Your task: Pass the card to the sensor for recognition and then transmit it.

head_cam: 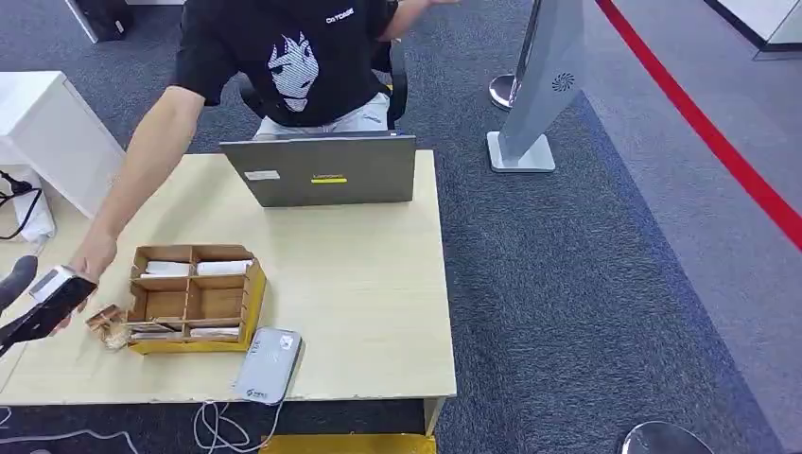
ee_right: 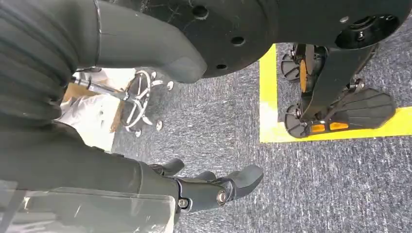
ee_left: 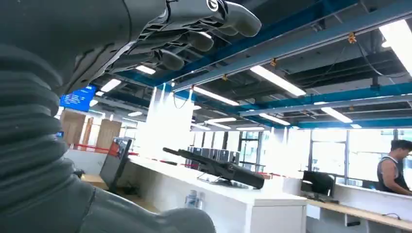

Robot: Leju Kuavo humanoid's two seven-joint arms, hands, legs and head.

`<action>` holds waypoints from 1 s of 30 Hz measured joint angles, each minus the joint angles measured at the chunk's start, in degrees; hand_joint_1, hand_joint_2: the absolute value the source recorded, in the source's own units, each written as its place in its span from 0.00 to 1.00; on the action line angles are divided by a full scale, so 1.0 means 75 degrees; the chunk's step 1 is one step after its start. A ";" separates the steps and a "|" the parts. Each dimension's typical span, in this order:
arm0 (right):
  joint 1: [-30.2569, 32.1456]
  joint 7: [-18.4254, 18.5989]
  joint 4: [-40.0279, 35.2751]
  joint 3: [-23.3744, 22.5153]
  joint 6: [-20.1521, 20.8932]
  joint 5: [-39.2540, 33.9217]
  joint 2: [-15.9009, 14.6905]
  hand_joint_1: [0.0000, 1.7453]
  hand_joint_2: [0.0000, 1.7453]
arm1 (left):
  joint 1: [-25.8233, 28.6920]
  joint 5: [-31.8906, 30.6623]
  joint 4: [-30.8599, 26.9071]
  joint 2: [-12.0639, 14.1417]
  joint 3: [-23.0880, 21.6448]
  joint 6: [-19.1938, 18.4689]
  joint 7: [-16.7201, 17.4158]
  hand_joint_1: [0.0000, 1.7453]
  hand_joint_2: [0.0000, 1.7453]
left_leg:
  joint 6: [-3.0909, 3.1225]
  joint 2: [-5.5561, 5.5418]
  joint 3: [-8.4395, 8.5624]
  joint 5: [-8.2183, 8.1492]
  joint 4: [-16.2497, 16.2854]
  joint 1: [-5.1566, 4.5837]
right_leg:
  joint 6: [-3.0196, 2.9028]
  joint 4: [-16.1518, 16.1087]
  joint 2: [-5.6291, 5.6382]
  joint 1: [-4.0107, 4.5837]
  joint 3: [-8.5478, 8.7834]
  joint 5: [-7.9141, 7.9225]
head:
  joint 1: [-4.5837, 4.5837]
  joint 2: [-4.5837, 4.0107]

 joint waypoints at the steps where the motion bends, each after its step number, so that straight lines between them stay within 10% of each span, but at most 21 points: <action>1: 0.0001 0.0003 0.0000 0.0000 -0.0015 0.0000 0.0000 0.00 1.00 | 0.0060 0.0003 -0.0038 -0.0035 0.0009 0.0026 -0.0015 0.00 1.00 | 0.0000 0.0000 0.0000 0.0000 0.0000 0.0000 | 0.0000 0.0000 0.0000 0.0000 0.0000 0.0000 | 0.0000 0.0000; 16: 0.0012 0.0023 0.0000 -0.0012 -0.0055 -0.0017 0.0000 0.00 1.00 | 0.0804 0.0443 -0.0676 -0.0440 0.0058 -0.0041 -0.0391 0.00 1.00 | 0.0003 0.0001 0.0000 -0.0002 0.0000 -0.0001 | 0.0001 0.0000 0.0000 0.0000 -0.0001 -0.0001 | 0.0000 0.0000; 22: 0.0021 0.0047 0.0000 -0.0055 -0.0137 -0.0041 0.0000 0.00 1.00 | 0.1515 0.0277 -0.1653 -0.0872 0.0070 0.1291 -0.1280 0.00 1.00 | 0.0005 0.0001 -0.0003 -0.0009 0.0000 -0.0003 | 0.0004 -0.0002 0.0001 -0.0002 -0.0002 -0.0005 | 0.0003 0.0000; 27: 0.0034 -0.0006 0.0000 -0.0204 -0.0242 -0.0218 0.0044 0.00 1.00 | 0.2523 0.2571 -0.3600 -0.2529 0.0605 0.2072 -0.4654 0.00 1.00 | 0.0028 0.0030 -0.0003 -0.0031 0.0001 -0.0011 | 0.0013 -0.0004 0.0022 -0.0012 0.0000 -0.0011 | 0.0000 0.0000; 30: 0.0094 -0.0020 0.0000 -0.0365 -0.0391 -0.0455 0.0102 0.00 1.00 | 0.3389 0.4631 -0.4757 -0.3568 0.1248 0.2116 -0.4776 0.00 1.00 | 0.0047 0.0030 0.0007 -0.0058 0.0003 -0.0023 | 0.0043 -0.0012 0.0023 -0.0022 0.0010 -0.0034 | 0.0032 0.0000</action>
